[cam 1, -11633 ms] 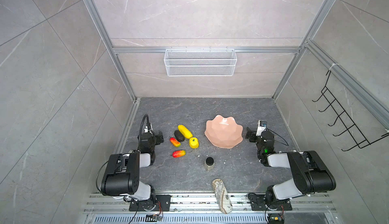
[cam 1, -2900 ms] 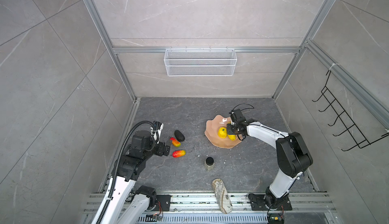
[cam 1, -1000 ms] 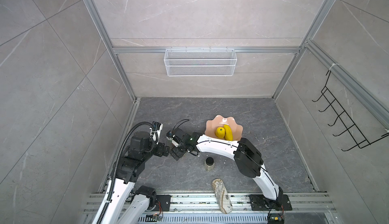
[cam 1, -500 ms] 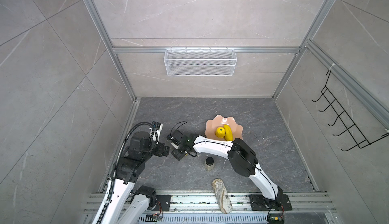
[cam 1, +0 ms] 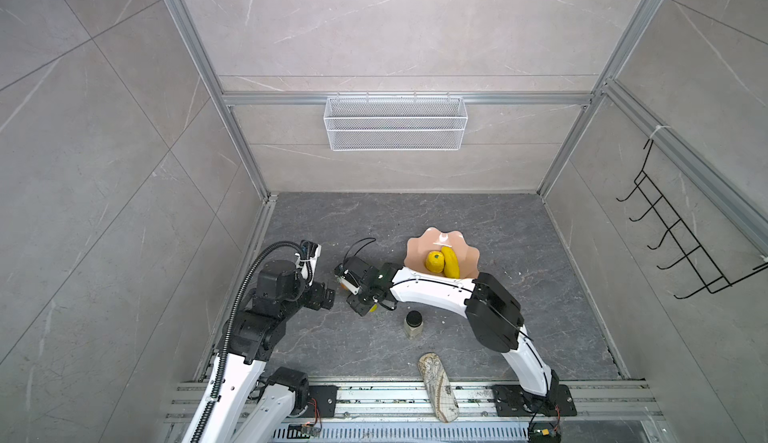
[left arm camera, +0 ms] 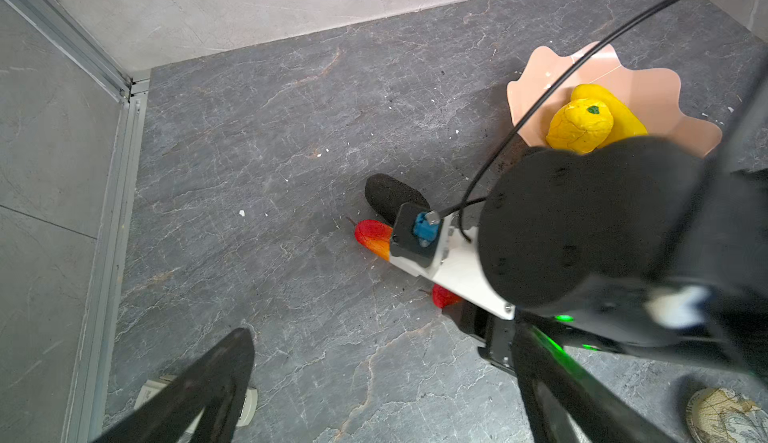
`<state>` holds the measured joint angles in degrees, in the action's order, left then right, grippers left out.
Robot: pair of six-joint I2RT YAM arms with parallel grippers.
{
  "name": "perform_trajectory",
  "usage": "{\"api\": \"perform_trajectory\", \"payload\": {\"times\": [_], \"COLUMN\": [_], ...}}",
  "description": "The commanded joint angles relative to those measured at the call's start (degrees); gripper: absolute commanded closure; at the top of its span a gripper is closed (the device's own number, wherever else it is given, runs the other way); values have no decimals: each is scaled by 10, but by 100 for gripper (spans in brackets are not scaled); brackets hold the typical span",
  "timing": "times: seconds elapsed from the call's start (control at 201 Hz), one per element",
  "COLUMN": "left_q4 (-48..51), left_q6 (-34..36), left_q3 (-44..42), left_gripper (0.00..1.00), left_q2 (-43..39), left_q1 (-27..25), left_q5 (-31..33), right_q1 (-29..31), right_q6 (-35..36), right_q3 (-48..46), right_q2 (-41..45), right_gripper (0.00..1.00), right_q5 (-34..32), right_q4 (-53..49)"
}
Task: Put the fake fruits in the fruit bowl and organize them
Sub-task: 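Carry the red mango into the bowl and release it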
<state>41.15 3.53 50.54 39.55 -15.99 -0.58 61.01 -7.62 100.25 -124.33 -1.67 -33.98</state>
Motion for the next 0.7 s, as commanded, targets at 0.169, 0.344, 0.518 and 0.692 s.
{"api": "perform_trajectory", "payload": {"times": [0.169, 0.344, 0.518, 0.692], "left_q4": [-9, -9, -9, -9], "left_q6": [2, 2, 1, 1], "left_q3": [-1, 0, -1, -1], "left_gripper": [0, 0, 0, 0], "left_q2": [-5, -6, -2, 0], "left_q1": [3, 3, 3, 3], "left_q5": [-11, -13, -15, -17], "right_q1": [-75, -134, -161, -166], "right_q6": [11, 0, 0, 3], "right_q3": [-130, -182, -231, -241], "right_q2": [193, 227, 239, 216], "right_gripper": [72, 73, 73, 73], "right_q5": [-54, -122, -148, -186], "right_q4": [11, -16, -8, -6]}}
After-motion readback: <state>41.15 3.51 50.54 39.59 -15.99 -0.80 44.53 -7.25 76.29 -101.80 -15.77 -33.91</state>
